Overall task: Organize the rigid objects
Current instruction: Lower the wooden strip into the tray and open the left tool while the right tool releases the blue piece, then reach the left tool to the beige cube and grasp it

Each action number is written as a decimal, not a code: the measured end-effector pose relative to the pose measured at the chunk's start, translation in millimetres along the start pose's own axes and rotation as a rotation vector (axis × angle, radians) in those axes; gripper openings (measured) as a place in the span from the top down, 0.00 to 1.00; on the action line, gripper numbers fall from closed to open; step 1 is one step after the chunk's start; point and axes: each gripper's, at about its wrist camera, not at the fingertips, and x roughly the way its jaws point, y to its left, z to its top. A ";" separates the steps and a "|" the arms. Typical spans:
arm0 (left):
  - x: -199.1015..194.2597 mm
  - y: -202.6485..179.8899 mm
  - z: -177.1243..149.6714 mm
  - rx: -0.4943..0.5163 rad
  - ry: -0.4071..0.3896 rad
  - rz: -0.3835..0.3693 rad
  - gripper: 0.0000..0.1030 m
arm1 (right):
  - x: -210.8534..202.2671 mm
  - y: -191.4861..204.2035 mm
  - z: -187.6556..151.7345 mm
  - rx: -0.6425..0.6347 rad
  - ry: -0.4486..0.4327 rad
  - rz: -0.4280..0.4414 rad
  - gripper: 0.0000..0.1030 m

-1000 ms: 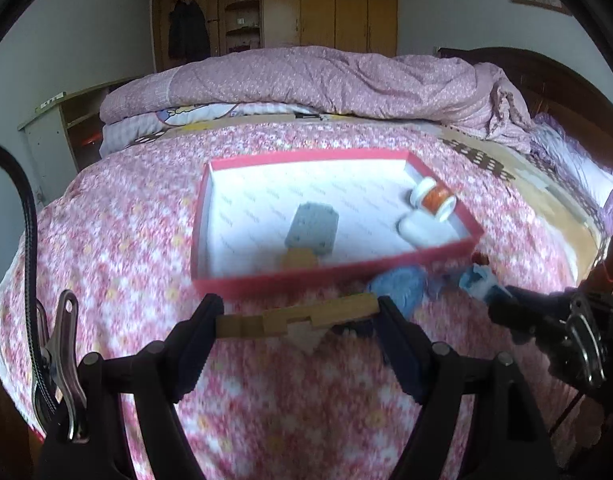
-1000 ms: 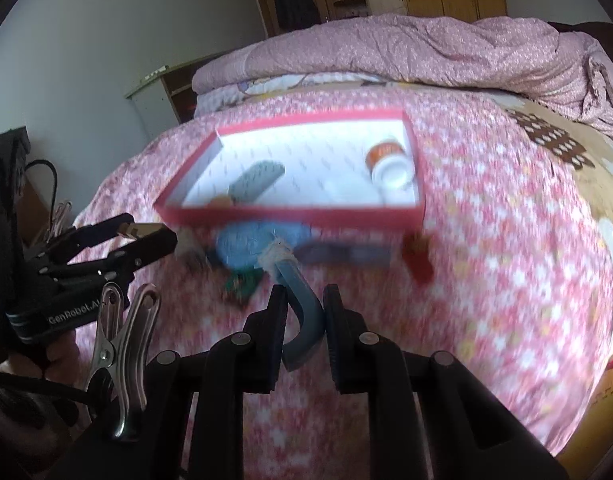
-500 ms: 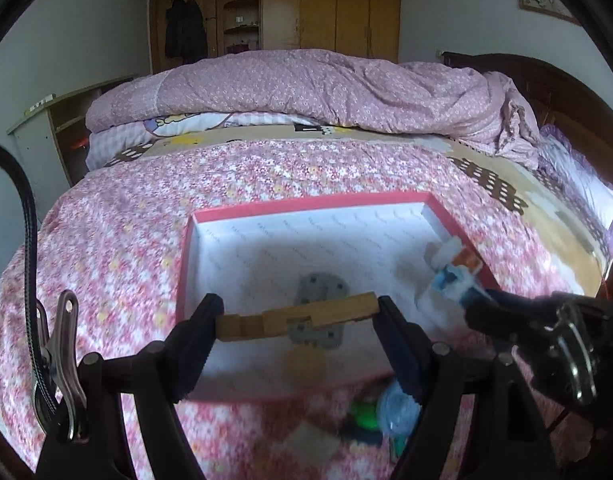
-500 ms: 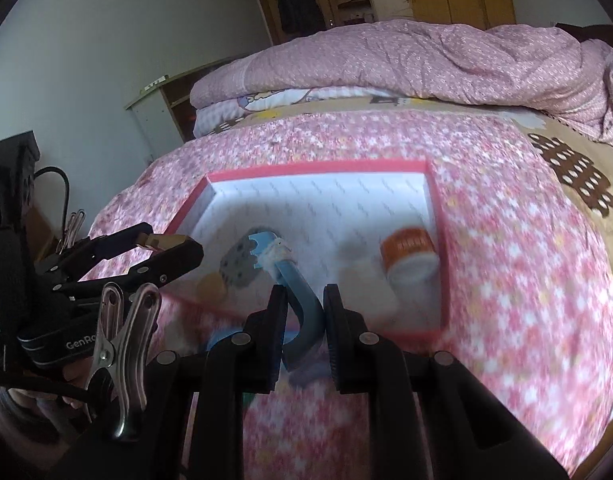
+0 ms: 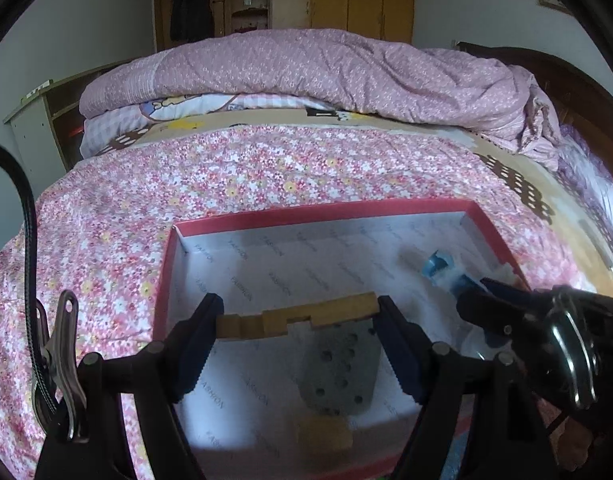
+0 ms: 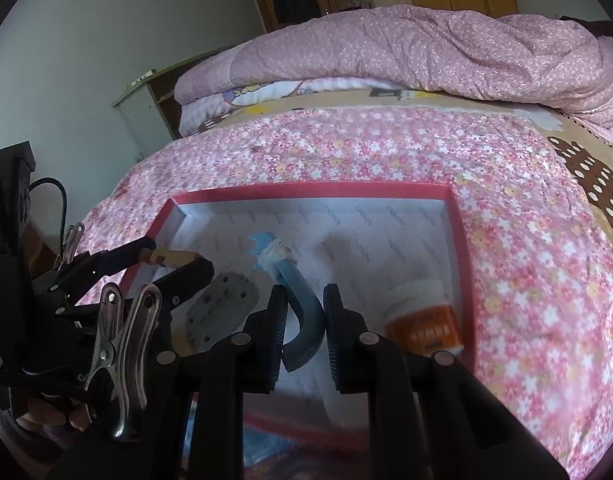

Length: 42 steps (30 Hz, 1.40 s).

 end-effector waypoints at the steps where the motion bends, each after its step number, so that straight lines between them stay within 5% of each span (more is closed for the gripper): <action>1: 3.3 0.3 0.7 -0.003 0.005 -0.001 0.22 | 2.0 -0.3 0.2 -0.001 0.001 -0.002 0.81; 13: 24.8 3.9 0.8 -0.032 0.069 -0.044 0.22 | 14.1 -11.5 1.9 0.042 0.001 0.004 0.81; 18: 22.7 2.5 1.0 -0.028 0.083 -0.016 0.21 | 9.9 -6.7 0.4 0.042 -0.007 -0.004 0.69; 42: -46.8 9.8 -25.1 -0.069 0.045 -0.024 0.21 | -51.5 13.2 -36.0 -0.004 -0.043 -0.002 0.69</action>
